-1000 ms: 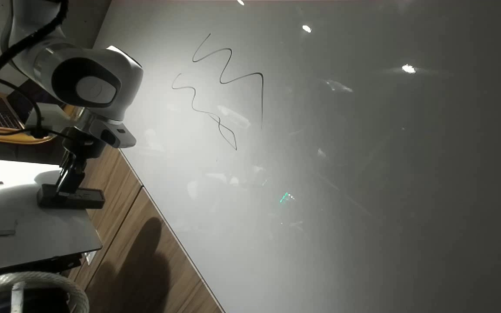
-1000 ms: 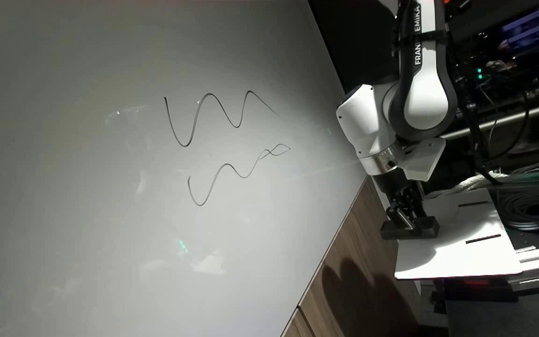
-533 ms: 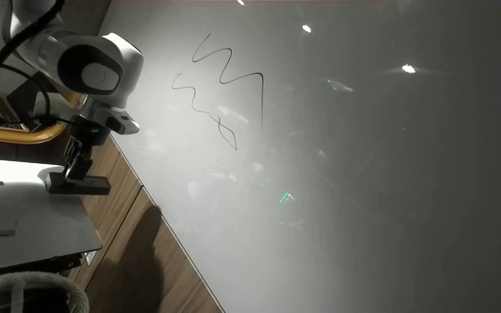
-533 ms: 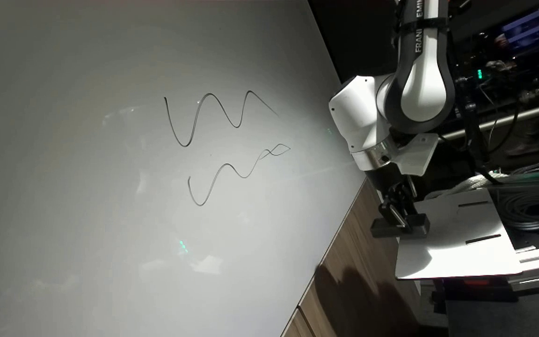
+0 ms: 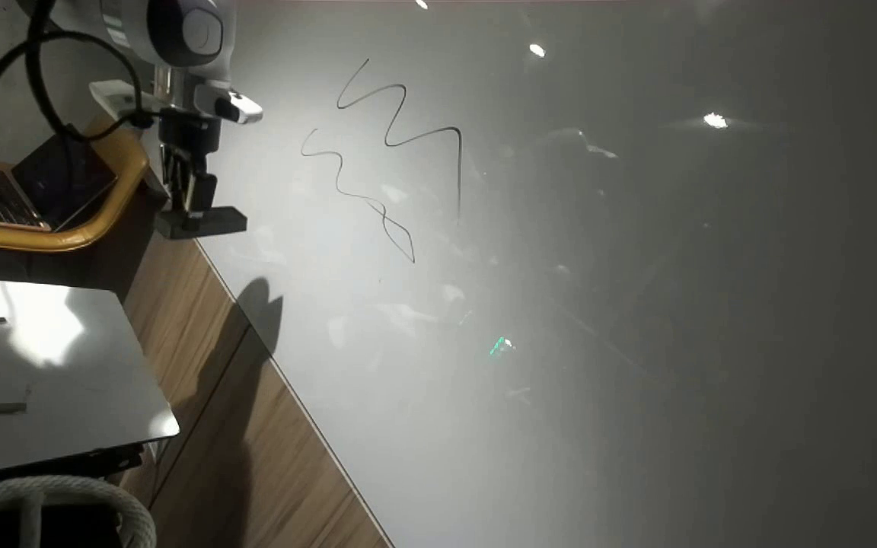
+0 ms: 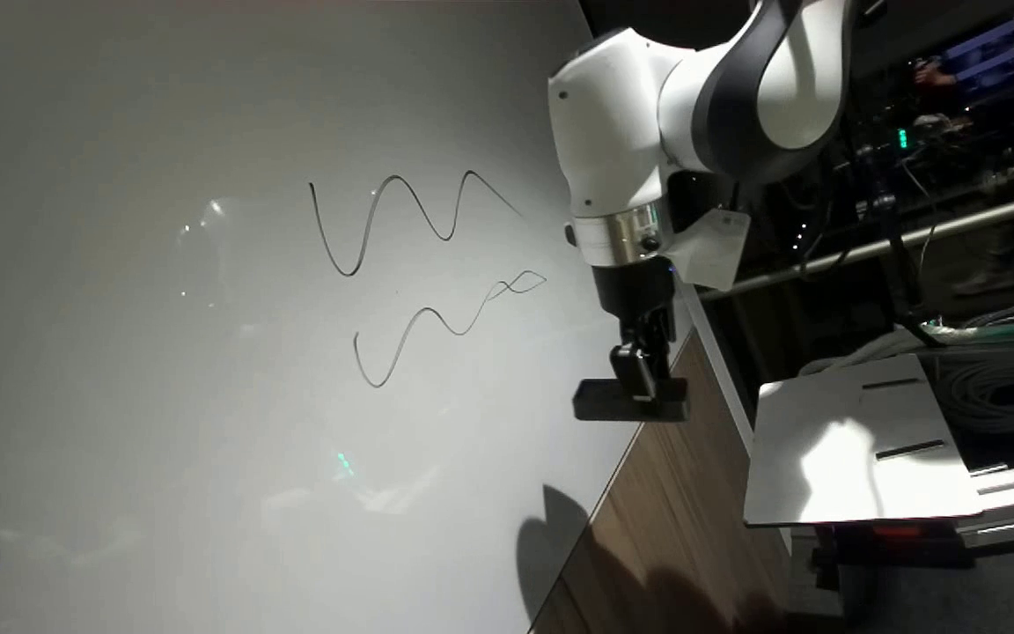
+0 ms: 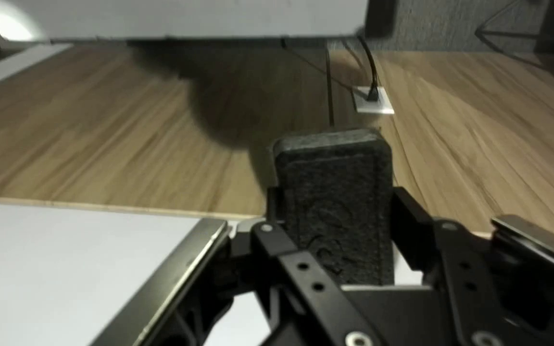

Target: Use the eraser to erase the board

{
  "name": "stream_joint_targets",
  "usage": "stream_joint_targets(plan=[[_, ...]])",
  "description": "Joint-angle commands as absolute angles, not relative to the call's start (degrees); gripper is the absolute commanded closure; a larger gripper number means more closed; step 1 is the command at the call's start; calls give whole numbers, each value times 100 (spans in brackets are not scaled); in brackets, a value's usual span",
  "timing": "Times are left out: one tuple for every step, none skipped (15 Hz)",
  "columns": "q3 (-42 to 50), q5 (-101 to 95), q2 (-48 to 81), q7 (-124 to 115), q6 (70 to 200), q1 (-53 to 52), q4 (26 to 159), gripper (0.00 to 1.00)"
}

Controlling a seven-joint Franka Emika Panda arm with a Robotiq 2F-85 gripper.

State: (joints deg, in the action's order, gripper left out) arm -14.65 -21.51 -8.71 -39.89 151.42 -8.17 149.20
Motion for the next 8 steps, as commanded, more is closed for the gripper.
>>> stream_joint_targets(plan=[[-1965, -3092, -784, -4707, 14827, -789, 13889, 70], [-2073, -3359, -698, -4859, 14768, -757, 13562, 70], [-2141, -3570, -606, -4971, 14711, -737, 13254, 70], [-2188, -3746, -539, -5050, 14649, -731, 12958, 70], [-2216, -3936, -461, -5129, 14602, -717, 12687, 70], [-2226, -4088, -412, -5165, 14539, -716, 12432, 70], [-2110, -4241, -348, -5208, 14491, -829, 12188, 70], [-2084, -4387, -314, -5246, 14464, -861, 11982, 70]])
